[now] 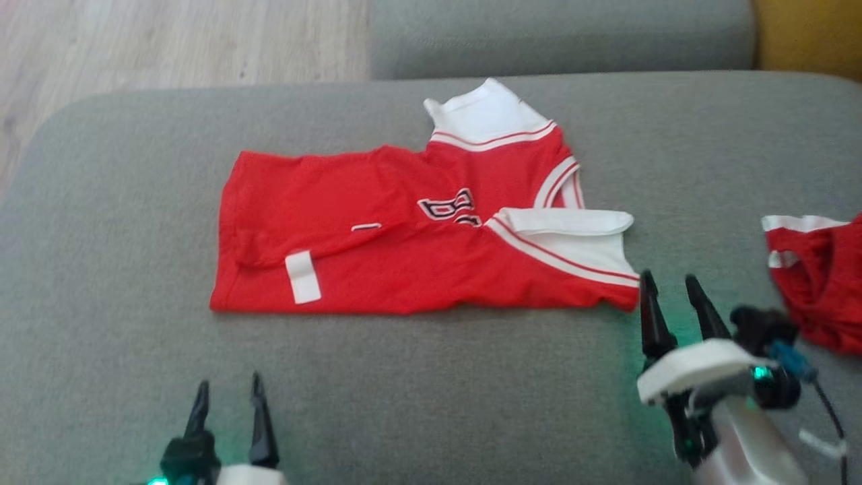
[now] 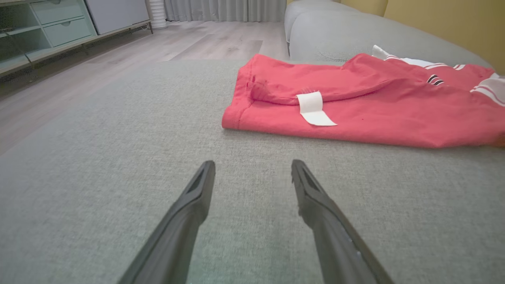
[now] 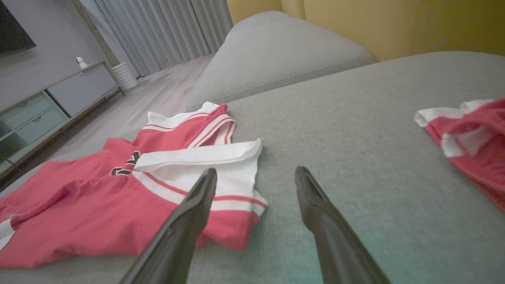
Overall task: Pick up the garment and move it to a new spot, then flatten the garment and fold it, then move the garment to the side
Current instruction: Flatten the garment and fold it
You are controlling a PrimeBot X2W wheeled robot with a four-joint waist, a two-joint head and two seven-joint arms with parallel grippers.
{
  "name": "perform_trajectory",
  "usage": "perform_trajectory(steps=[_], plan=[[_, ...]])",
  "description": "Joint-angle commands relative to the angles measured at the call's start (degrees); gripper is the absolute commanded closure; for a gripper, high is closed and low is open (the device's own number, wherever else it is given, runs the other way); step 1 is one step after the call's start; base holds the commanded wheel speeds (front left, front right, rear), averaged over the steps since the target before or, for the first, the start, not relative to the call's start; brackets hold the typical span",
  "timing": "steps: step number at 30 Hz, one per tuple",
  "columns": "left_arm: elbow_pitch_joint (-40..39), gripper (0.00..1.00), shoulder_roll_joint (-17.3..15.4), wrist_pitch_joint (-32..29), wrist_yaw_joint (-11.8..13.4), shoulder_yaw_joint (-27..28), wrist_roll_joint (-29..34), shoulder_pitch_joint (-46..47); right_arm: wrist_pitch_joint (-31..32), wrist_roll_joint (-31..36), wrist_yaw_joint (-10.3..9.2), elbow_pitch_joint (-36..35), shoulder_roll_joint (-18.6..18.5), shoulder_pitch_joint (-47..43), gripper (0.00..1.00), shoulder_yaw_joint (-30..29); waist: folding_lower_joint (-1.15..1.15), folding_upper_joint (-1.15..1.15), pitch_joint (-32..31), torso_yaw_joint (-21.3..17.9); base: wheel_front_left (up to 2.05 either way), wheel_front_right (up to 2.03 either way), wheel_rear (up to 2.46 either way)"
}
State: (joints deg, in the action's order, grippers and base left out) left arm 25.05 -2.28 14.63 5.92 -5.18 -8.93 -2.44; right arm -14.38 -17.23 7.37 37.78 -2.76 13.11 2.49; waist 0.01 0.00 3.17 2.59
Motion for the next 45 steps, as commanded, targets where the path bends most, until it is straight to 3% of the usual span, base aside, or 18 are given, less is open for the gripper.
perform_trajectory(steps=[1, 9, 13, 14, 16, 17, 21, 30, 45], plan=[[-1.3, 0.00, -0.6, 0.4, -0.3, 0.8, 0.2, 2.9, -0.6, -0.7, 0.12, 0.7, -0.1, 3.4, 0.00, 1.4, -0.01, 0.00, 1.2, 1.0, 0.00, 0.00, 0.00], [-0.9, 0.00, -0.6, 0.4, -0.4, -0.5, -0.2, 4.5, -0.6, 1.1, 0.12, 14.4, -0.1, 7.6, 0.00, 2.6, -0.01, 0.00, 3.5, 2.8, 0.00, 0.00, 0.00], [-0.7, 0.00, -0.6, 0.4, -0.5, -0.4, -0.5, 5.0, -0.6, -0.3, 0.12, 16.4, -0.1, 8.6, 0.00, 2.8, -0.01, 0.00, 3.8, 2.9, 0.00, 0.00, 0.00], [-0.8, 0.00, -0.6, 0.4, -0.5, -0.3, -0.5, 5.1, -0.6, -0.8, 0.12, 16.7, -0.1, 8.8, 0.16, 3.0, -0.01, 0.00, 3.8, 2.8, 0.00, 0.00, 0.00], [-0.9, 0.00, -0.6, 0.4, -0.6, -0.2, -0.6, 5.3, -0.6, -1.4, 0.12, 16.8, -0.1, 9.1, 0.93, 3.9, -0.01, 0.00, 3.9, 2.6, 0.00, 0.00, 0.00], [-0.9, 0.00, -0.6, 0.4, -0.6, -0.3, -0.7, 5.5, -0.6, -1.7, 0.12, 16.8, -0.1, 9.1, 1.00, 4.2, -0.01, 0.00, 3.9, 2.6, 0.00, 0.00, 0.00], [-1.3, 0.00, -0.6, 0.4, -1.1, -0.4, -1.6, 6.4, -0.6, -1.5, 0.12, 15.9, -0.1, 9.3, 1.00, 3.7, -0.01, 0.00, 4.0, 2.1, 0.00, 0.00, 0.00], [-1.6, 0.00, -0.6, 0.4, -3.3, -1.2, -4.7, 11.5, -0.6, 6.1, 0.12, 11.8, -0.1, 7.0, 1.00, -2.7, -0.01, 0.00, 5.0, -0.6, 0.00, 0.00, 0.00], [18.6, 0.00, -0.6, 0.4, -6.9, 4.4, -2.2, 24.8, -0.6, 6.4, 0.12, 8.2, -0.1, 10.6, 1.00, -1.0, -0.01, 0.00, 9.4, -3.8, 0.00, 0.00, 0.00]])
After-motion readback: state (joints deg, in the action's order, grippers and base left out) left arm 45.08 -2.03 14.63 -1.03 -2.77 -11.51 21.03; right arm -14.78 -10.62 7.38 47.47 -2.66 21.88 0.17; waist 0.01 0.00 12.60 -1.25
